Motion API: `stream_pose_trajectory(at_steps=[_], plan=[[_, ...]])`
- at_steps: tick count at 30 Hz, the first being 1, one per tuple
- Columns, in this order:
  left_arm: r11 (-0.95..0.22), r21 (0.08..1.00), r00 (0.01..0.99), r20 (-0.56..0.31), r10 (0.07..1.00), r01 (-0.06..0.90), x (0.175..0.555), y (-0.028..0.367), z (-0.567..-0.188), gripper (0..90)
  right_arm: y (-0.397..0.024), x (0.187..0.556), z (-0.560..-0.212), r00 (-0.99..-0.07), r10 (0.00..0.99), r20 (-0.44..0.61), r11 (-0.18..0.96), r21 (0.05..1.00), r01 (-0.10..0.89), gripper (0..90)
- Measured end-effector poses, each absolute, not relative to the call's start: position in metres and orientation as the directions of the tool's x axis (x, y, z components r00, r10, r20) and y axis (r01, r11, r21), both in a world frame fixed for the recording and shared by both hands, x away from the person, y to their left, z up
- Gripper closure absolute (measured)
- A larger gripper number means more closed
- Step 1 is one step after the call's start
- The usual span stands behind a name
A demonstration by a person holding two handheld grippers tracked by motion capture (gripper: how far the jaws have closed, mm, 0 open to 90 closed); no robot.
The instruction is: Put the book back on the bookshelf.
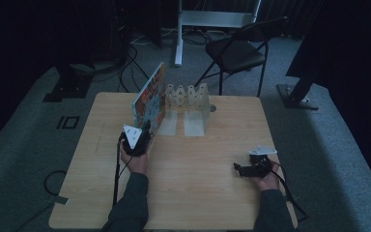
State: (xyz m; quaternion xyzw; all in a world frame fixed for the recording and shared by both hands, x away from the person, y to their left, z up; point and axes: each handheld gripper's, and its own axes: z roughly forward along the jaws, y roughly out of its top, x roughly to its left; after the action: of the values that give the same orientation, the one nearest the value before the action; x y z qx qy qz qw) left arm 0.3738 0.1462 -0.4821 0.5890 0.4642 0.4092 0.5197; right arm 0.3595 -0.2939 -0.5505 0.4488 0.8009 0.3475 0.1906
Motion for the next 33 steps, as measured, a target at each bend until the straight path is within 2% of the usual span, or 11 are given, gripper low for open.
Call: stream_pose_trajectory(at_steps=[33], plan=[[-0.005, 0.991, 0.223, -0.025, 0.975, 0.135, 0.363, 0.147, -0.494, 80.8, -0.294, 0.359, -0.551, -0.526, 0.85, 0.007, 0.357, 0.727, 0.586, 13.0]])
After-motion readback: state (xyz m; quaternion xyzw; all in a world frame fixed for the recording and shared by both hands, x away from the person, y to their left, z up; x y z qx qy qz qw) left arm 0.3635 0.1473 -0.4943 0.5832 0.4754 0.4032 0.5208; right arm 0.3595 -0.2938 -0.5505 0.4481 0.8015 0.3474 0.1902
